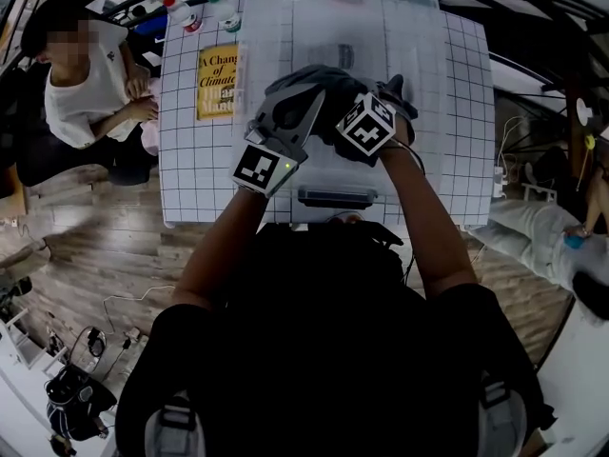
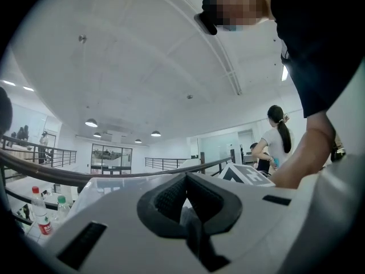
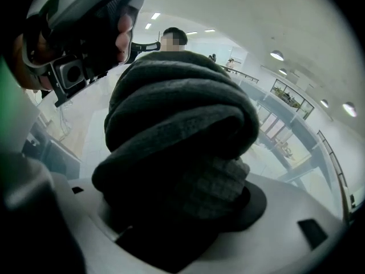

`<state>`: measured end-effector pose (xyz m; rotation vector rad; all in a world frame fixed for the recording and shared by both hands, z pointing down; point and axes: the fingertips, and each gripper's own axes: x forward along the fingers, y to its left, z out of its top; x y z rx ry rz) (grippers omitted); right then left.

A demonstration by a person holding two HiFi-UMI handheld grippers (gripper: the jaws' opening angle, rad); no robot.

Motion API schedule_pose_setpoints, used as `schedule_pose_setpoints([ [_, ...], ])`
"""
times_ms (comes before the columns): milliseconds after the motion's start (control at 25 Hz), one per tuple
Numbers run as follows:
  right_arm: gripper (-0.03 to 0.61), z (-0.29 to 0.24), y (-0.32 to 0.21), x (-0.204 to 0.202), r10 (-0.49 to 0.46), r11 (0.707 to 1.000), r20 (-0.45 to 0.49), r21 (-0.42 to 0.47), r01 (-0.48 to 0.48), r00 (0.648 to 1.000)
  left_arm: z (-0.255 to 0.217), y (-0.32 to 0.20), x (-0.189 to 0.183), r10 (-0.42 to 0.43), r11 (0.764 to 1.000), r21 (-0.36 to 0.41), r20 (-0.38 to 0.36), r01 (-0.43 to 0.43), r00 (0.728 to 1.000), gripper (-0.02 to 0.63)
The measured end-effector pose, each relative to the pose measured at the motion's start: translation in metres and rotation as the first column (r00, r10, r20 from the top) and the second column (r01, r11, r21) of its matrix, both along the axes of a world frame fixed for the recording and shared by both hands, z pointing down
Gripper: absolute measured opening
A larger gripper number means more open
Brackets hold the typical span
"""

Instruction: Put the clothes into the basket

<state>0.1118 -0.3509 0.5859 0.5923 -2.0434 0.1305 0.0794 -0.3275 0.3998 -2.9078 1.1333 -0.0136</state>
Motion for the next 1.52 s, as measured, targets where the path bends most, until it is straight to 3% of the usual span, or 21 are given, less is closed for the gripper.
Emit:
schedule_pose_setpoints([
  [920, 0.370, 0.066, 0.012, -0.006, -0.062, 0.991, -0.018, -0.116, 0.059, 0.998, 0.055, -0.025, 0.006, 0.003, 0.993, -0.115, 0.040, 0.002, 0.999, 0.003],
  [1520, 0.394, 0.107, 0.039, -0.003, -0.113, 0.963, -0.076, -0.254, 0.090, 0.991, 0.065, -0.021, 0.012, 0.037, 0.991, -0.128, 0.087, -0.026, 0.996, 0.003],
])
